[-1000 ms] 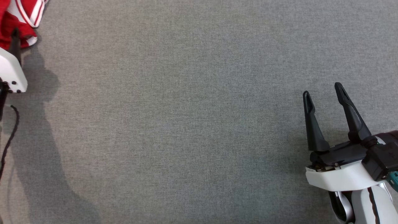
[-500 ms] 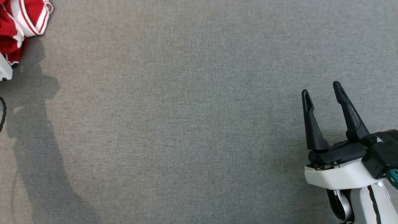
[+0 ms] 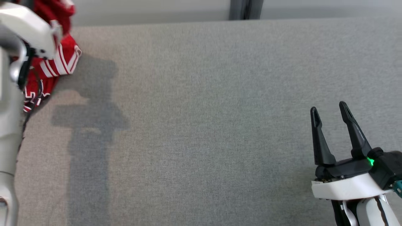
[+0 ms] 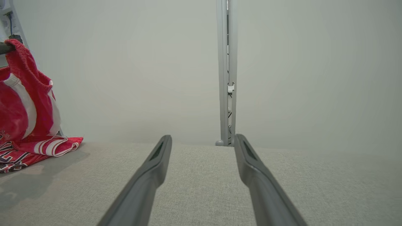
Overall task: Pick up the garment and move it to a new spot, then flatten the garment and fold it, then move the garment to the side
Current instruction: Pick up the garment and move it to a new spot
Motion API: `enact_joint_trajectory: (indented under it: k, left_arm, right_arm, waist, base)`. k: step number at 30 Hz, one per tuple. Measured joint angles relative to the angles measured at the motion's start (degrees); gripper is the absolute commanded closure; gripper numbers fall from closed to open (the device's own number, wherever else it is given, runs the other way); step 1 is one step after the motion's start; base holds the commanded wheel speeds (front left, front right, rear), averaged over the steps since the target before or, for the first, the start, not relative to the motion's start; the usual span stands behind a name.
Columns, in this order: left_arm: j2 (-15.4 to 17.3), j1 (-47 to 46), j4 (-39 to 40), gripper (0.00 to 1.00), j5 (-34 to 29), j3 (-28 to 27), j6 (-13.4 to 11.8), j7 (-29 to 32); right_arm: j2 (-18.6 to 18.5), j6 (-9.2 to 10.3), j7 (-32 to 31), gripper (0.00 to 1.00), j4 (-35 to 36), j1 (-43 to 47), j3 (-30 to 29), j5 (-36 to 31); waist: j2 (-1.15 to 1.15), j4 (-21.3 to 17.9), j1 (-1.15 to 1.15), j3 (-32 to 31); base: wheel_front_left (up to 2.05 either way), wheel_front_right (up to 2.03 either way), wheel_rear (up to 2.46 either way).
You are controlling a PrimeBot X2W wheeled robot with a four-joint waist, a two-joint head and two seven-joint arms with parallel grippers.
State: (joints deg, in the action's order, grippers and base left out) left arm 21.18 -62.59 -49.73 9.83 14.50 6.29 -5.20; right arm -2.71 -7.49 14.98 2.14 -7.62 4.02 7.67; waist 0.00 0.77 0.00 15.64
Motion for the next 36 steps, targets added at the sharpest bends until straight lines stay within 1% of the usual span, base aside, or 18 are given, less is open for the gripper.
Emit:
enact_joint_trajectory:
  k: [4, 8, 13, 16, 18, 20, 23, 26, 27, 29, 30, 36]
  left_arm:
    - [-2.3, 0.13, 4.0, 1.0, -0.23, 4.09, 0.73, 2.38]
    - [-4.76, 0.7, 9.76, 1.0, 0.55, 8.42, 0.97, 6.49]
    - [-7.58, 2.76, 19.3, 1.0, 4.7, 13.73, 1.14, 11.87]
    - [-9.69, 3.91, 24.6, 1.0, 7.3, 14.91, 1.15, 13.9]
    - [-12.17, 5.56, 27.21, 1.0, 10.14, 14.48, 0.97, 14.72]
    - [-14.84, 8.31, 28.07, 1.0, 13.07, 14.03, 0.11, 15.27]
    - [-16.26, 13.35, 26.01, 1.0, 15.04, 13.89, -2.2, 14.5]
    - [-16.96, 18.97, 20.47, 1.0, 16.97, 13.82, -3.8, 11.87]
    - [-16.96, 20.4, 18.57, 1.0, 16.51, 14.23, -4.03, 9.67]
    - [-16.97, 21.79, 14.57, 1.0, 14.95, 14.27, -5.45, 4.92]
    - [-17.39, 23.37, 10.36, 1.0, 15.85, 13.25, -6.23, 1.4]
    - [-16.75, 24.71, -0.67, 1.0, 17.06, 10.9, -7.38, -5.26]
  right_arm:
    - [0.01, 0.0, 0.01, 0.0, -0.58, 1.83, -0.81, 1.22]
    - [0.0, 0.0, 0.01, 0.0, -0.81, 3.47, -2.01, 2.15]
    - [0.0, 0.0, 0.01, 0.0, -1.02, 4.98, -3.54, 3.09]
    - [-0.01, 0.0, 0.01, 0.0, -1.09, 5.78, -4.22, 3.39]
    - [-0.01, 0.0, 0.01, 0.0, -1.07, 5.9, -4.38, 3.42]
    - [-0.01, 0.0, 0.01, 0.0, -1.08, 5.9, -4.44, 3.54]
    - [-0.04, 0.0, 0.01, 0.0, -1.13, 5.72, -4.05, 3.86]
    - [0.02, 0.0, 0.01, 0.0, -1.24, 4.72, -3.18, 4.02]
    - [0.01, 0.0, 0.0, 0.0, -1.29, 4.47, -3.03, 4.14]
    - [0.01, 0.0, 0.01, 0.0, -1.46, 3.92, -2.76, 4.34]
    - [-0.01, 0.0, 0.01, 0.0, -1.57, 3.43, -2.99, 4.33]
    - [-0.01, 0.0, 0.01, 0.0, -2.05, 3.13, -3.31, 3.78]
  waist:
    - [0.0, -0.41, 0.0, -4.01]
    - [0.0, -1.13, 0.0, -7.6]
    - [0.0, -2.94, 0.0, -10.4]
    - [0.0, -4.25, 0.0, -11.04]
    - [0.0, -4.99, 0.0, -11.07]
    - [0.0, -5.53, 0.0, -10.72]
    - [0.0, -6.19, 0.0, -9.69]
    - [0.0, -6.96, 0.0, -8.55]
    - [0.0, -7.21, 0.0, -8.13]
    - [0.0, -7.74, 0.0, -7.33]
    - [0.0, -8.21, 0.0, -6.69]
    - [0.0, -8.53, 0.0, -5.82]
  base:
    - [0.0, 0.0, 0.0]
    - [0.0, 0.0, 0.0]
    - [0.0, 0.0, 0.0]
    - [0.0, 0.0, 0.0]
    - [0.0, 0.0, 0.0]
    - [0.0, 0.0, 0.0]
    - [0.0, 0.0, 0.0]
    - [0.0, 0.0, 0.0]
    - [0.0, 0.0, 0.0]
    - [0.0, 0.0, 0.0]
    - [0.0, 0.0, 0.0]
    - [0.0, 0.0, 0.0]
